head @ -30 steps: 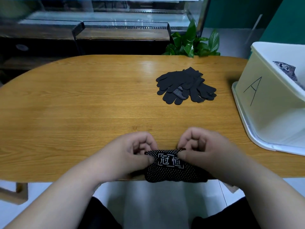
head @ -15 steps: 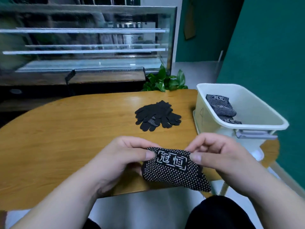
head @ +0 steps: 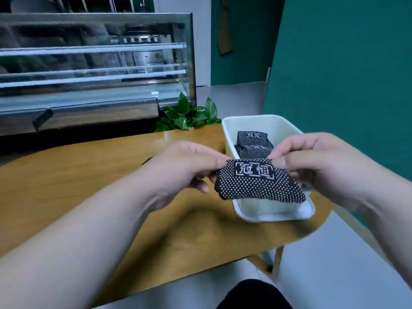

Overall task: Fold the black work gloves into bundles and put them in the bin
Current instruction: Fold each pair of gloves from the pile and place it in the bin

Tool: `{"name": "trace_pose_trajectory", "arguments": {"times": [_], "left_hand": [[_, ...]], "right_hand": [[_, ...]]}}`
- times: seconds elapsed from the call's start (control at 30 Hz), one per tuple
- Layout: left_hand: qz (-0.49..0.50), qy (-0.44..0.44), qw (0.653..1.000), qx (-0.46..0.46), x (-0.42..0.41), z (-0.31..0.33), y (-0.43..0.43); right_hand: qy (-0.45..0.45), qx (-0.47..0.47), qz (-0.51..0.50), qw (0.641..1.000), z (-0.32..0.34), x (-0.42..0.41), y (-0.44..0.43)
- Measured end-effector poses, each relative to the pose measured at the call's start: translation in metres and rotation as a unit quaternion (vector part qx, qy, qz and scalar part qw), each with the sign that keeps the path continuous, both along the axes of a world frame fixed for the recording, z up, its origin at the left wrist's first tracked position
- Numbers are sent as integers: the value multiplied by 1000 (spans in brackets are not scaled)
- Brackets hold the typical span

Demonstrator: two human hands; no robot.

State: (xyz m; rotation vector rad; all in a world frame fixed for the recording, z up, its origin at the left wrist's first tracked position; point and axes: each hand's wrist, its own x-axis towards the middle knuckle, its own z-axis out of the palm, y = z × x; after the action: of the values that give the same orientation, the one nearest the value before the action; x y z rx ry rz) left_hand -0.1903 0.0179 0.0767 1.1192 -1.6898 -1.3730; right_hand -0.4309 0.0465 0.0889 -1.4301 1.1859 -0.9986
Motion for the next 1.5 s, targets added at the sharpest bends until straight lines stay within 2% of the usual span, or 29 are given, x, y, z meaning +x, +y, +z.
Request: {"name": "trace_pose_trajectory", "arguments": {"times": [0.1, 0.23, 0.33, 0.5, 0.7, 0.83, 0.93, 1.03, 1.17, 1.3, 1.37, 1.5], "left_hand": [[17, -29, 999, -31, -27, 15, -47], [34, -107, 992, -57, -60, 20, -107], [3, -199, 978, -66, -86, 12, -137], [-25, -289, 951, -105, -106, 2, -159], [-93, -437, 876, -182, -116, -6, -161], [-123, -548, 791, -243, -122, -16, -155], [-132, -563, 781, -236, -126, -19, -155], [-113, -559, 775, -271, -128, -23, -156], [-117, -558, 778, -263, -128, -23, -154], [-134, -600, 746, -255, -129, -20, -152], [-146, -610, 734, -261, -130, -20, -154], [-163, -610, 734, -252, -129, -23, -160]], "right_hand": [[-2, 16, -25, 1000, 9, -21, -37], [54, 33, -64, 996, 12, -50, -91], [157, 35, -80, 984, 6, -65, -123], [319, 50, -85, 943, -10, -65, -152], [414, 76, -49, 906, -20, -50, -162], [445, 80, -36, 891, -28, -40, -165], [483, 73, -27, 872, -38, -37, -165], [523, 52, -27, 850, -46, -37, -167], [562, 32, -13, 826, -49, -37, -165], [578, 4, -18, 816, -47, -36, -165], [576, -17, -26, 817, -44, -36, -166], [514, 29, 18, 857, -38, -37, -165]]}}
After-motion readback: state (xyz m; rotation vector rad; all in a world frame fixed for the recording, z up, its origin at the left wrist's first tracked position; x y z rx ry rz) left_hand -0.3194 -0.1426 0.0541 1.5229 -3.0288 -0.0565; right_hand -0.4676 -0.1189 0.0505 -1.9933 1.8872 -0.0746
